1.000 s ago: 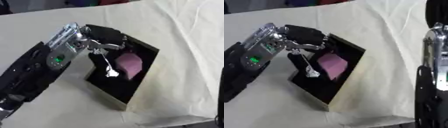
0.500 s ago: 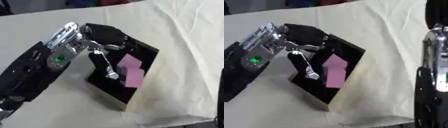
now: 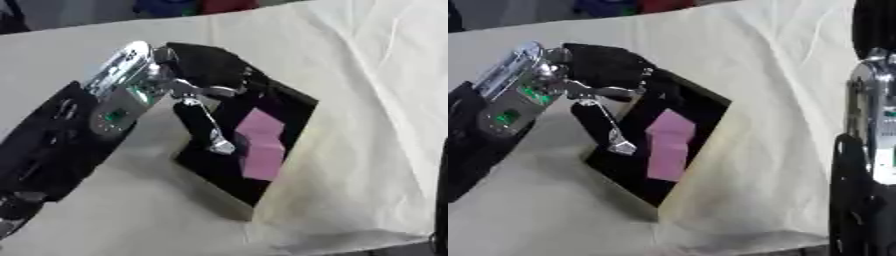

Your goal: Pick up objects on the table and place them in the box.

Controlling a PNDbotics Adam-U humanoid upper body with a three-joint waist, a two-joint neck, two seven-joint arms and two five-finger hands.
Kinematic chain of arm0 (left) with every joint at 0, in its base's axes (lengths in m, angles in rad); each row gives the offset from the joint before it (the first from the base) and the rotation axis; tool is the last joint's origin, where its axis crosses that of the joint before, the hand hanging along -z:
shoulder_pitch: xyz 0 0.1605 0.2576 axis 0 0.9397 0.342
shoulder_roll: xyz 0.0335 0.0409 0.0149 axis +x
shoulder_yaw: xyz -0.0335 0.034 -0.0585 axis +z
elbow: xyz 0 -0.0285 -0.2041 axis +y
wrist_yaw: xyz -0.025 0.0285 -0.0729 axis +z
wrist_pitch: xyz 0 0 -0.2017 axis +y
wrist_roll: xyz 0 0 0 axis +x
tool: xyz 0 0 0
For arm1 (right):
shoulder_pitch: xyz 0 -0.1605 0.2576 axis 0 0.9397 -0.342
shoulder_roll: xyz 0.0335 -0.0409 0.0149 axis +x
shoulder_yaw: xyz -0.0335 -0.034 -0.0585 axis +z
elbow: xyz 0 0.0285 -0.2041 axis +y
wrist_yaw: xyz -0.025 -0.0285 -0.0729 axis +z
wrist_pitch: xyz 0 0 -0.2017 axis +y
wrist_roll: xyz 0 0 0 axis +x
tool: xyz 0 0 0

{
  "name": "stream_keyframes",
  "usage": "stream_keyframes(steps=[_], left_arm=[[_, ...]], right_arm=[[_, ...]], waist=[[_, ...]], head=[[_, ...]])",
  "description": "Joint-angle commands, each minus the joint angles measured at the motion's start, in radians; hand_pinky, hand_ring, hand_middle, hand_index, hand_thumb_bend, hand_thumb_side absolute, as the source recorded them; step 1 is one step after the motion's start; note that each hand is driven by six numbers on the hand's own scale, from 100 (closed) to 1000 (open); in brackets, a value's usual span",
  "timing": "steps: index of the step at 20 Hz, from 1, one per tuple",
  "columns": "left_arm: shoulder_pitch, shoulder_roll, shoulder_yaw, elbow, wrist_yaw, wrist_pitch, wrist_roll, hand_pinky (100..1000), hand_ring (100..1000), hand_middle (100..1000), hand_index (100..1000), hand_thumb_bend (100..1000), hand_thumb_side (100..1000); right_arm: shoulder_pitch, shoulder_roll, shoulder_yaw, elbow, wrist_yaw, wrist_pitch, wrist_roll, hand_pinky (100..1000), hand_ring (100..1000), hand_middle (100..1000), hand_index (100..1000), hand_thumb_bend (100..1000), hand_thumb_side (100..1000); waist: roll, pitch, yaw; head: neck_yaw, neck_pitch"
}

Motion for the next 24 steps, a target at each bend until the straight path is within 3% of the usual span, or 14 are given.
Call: stream_keyframes(steps=[1,11,16,20,24], left_arm=[[-0.007,0.027,0.029,-0.031,0.015,-0.071,-0.081,787,834,827,929,285,582],[0.058,0.091,0.103,-0.141,0.094,0.001,-0.041,746,802,793,902,101,451],[0.11,0.135,0.166,-0.208,0.127,0.05,0.005,733,791,785,894,100,418],[0.175,0.181,0.232,-0.268,0.145,0.098,0.06,719,780,778,887,100,414],[0.258,0.224,0.315,-0.337,0.19,0.153,0.12,719,784,784,888,100,496]], right_arm=[[-0.011,0.0,0.001,-0.02,0.005,0.001,-0.005,854,822,574,791,100,1000],[-0.01,0.006,-0.002,-0.018,0.016,0.0,-0.015,852,821,574,790,100,1000],[-0.011,0.009,-0.002,-0.02,0.021,-0.002,-0.02,851,820,575,790,100,1000],[-0.015,0.008,-0.002,-0.02,0.025,-0.007,-0.023,850,819,575,789,100,1000],[-0.02,0.005,-0.001,-0.018,0.027,-0.012,-0.025,849,819,576,789,100,1000]], waist=[[-0.007,-0.024,0.003],[-0.02,-0.035,0.016],[-0.027,-0.04,0.021],[-0.033,-0.041,0.028],[-0.04,-0.041,0.037]], head=[[0.002,0.008],[0.005,0.009],[0.0,0.004],[-0.009,-0.001],[-0.018,-0.006]])
